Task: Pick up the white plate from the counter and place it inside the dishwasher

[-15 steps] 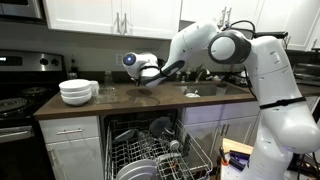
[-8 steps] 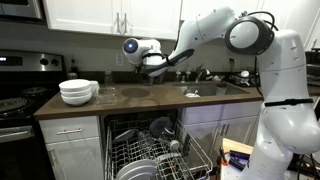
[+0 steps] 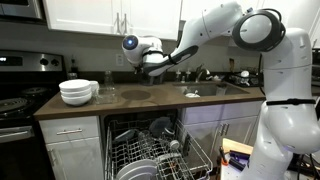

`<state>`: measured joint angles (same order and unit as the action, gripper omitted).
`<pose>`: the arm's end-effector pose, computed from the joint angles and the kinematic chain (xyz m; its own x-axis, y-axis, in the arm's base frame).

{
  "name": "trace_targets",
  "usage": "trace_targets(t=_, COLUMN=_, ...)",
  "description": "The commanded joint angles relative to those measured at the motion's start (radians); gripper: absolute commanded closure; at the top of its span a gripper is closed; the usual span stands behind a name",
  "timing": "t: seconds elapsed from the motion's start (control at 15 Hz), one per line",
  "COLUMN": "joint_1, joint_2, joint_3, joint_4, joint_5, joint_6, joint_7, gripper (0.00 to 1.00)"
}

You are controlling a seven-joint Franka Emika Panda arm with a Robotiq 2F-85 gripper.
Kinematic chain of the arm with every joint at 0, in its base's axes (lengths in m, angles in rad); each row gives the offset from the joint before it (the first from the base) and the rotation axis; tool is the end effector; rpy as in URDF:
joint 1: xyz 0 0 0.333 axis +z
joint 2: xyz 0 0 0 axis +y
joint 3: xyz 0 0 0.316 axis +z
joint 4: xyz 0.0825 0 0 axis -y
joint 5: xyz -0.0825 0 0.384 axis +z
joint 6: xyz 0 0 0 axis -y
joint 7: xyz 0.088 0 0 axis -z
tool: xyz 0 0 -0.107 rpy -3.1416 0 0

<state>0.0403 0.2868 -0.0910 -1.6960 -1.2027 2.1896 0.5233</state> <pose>0.6685 -0.0616 0.4707 0.9182 0.2540 0.3039 -0.1183 -0.5562 0.8226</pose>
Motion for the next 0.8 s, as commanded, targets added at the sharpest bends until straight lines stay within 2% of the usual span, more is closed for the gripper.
trace_targets(t=0.0, joint_1=-0.011, joint_2=-0.103, joint_3=0.048, joint_4=-0.111, joint_5=0.063, joint_6=0.055, joint_7=-0.074, gripper=0.95)
trace_targets(t=0.2, joint_1=-0.007, joint_2=-0.155, joint_3=0.071, joint_4=-0.178, joint_5=0.094, joint_6=0.092, joint_7=-0.107, gripper=0.95)
trace_targets(t=0.27, joint_1=-0.001, joint_2=-0.081, joint_3=0.063, joint_4=-0.112, joint_5=0.072, joint_6=0.060, joint_7=-0.049, gripper=0.95)
trace_targets(t=0.73, joint_1=-0.001, joint_2=-0.077, joint_3=0.069, joint_4=-0.135, joint_5=0.080, joint_6=0.074, joint_7=-0.057, gripper=0.95)
